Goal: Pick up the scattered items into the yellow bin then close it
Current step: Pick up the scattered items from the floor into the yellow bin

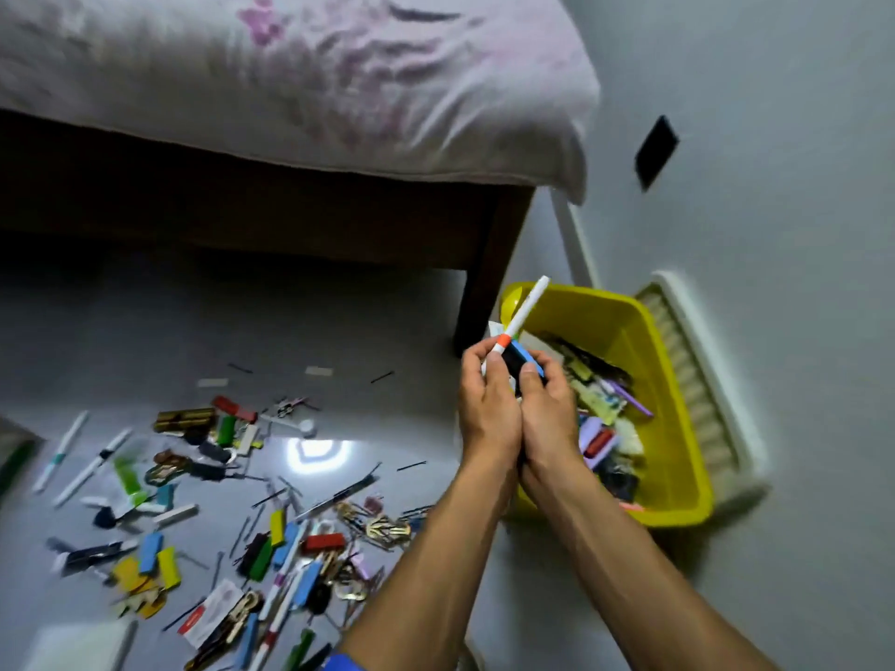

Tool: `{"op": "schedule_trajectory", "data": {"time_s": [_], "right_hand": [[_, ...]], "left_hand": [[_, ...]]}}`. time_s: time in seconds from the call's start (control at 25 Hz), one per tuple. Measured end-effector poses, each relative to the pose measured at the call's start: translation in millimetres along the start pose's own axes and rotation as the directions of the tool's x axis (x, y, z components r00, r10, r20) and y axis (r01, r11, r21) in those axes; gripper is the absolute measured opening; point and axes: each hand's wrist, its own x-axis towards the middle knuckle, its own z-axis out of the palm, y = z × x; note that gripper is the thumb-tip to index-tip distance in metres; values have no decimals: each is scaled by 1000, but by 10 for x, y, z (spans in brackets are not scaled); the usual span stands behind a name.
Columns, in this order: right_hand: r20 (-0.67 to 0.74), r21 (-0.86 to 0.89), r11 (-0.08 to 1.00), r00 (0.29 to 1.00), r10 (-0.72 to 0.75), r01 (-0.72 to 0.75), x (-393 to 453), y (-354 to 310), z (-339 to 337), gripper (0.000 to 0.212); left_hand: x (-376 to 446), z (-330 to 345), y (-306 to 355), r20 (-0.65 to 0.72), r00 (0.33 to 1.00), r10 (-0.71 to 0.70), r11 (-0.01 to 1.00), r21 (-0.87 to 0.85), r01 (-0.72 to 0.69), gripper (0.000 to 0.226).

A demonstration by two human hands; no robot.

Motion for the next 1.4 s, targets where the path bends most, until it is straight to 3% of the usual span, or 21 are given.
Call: {"op": "schedule_trajectory", "data": {"time_s": [0.2, 0.28, 0.36, 0.48, 0.56, 0.64, 0.72, 0.8, 0.84, 0.88, 0.92, 1.0, 1.08, 1.16, 1.24, 1.28, 1.4], "right_hand": [[-87, 65, 994, 991, 97, -91, 593, -248, -747, 17], [-68, 102, 980, 981, 180, -172, 775, -260, -858, 19], [-46, 101, 960, 962, 268, -262, 896, -217, -982, 25], [-42, 0, 955, 954, 297, -297, 936, -43, -1077, 28], [-99, -119, 955, 960, 261, -272, 901, 106, -1060, 25], [-70, -184, 939, 957, 282, -290, 787, 261, -1015, 26], [38, -533, 830, 975, 220, -167, 612, 444, -1032, 30], [101, -910, 414, 977, 187, 15, 415, 640, -1090, 47], [83, -963, 266, 980, 179, 33, 316, 699, -1105, 52], [52, -972, 235, 981, 189, 6, 251, 719, -1107, 50], [42, -954, 299, 979, 199, -20, 223, 711, -1089, 42], [40, -825, 561, 982, 183, -71, 226, 603, -1021, 24], [47, -735, 677, 999, -11, 42, 321, 379, -997, 15], [164, -830, 502, 967, -197, 243, 399, 163, -929, 19], [282, -889, 302, 932, -229, 343, 432, 41, -847, 29], [345, -867, 286, 906, -247, 408, 374, 43, -704, 29], [533, -702, 388, 802, -269, 597, 11, 237, -171, 25]], "left_hand": [[74, 957, -114, 82, 991, -102, 995, 10, 102, 15], [272, 1013, -229, 127, 965, -228, 972, -31, 233, 16], [409, 864, -358, 151, 929, -337, 941, 74, 329, 30], [417, 488, -536, 149, 948, -281, 910, 354, 214, 37], [330, 292, -613, 192, 958, -211, 905, 408, 117, 35], [250, 141, -674, 230, 965, -126, 909, 417, 19, 28], [139, -37, -703, 315, 949, -5, 820, 544, -176, 22], [46, -166, -749, 360, 932, 50, 718, 636, -284, 19], [10, -204, -767, 358, 932, 51, 706, 648, -287, 19], [-14, -217, -783, 356, 933, 51, 699, 654, -288, 20], [-31, -211, -775, 362, 931, 51, 686, 665, -296, 20], [-21, -200, -719, 362, 931, 39, 695, 660, -286, 21], [29, -210, -661, 316, 948, 43, 745, 622, -242, 19], [42, -347, -585, 260, 964, 54, 756, 620, -210, 19], [41, -454, -534, 223, 974, 28, 758, 631, -167, 24], [32, -597, -485, 172, 985, 24, 761, 636, -130, 26], [47, -1092, -397, 51, 998, 35, 751, 657, -60, 29]]}}
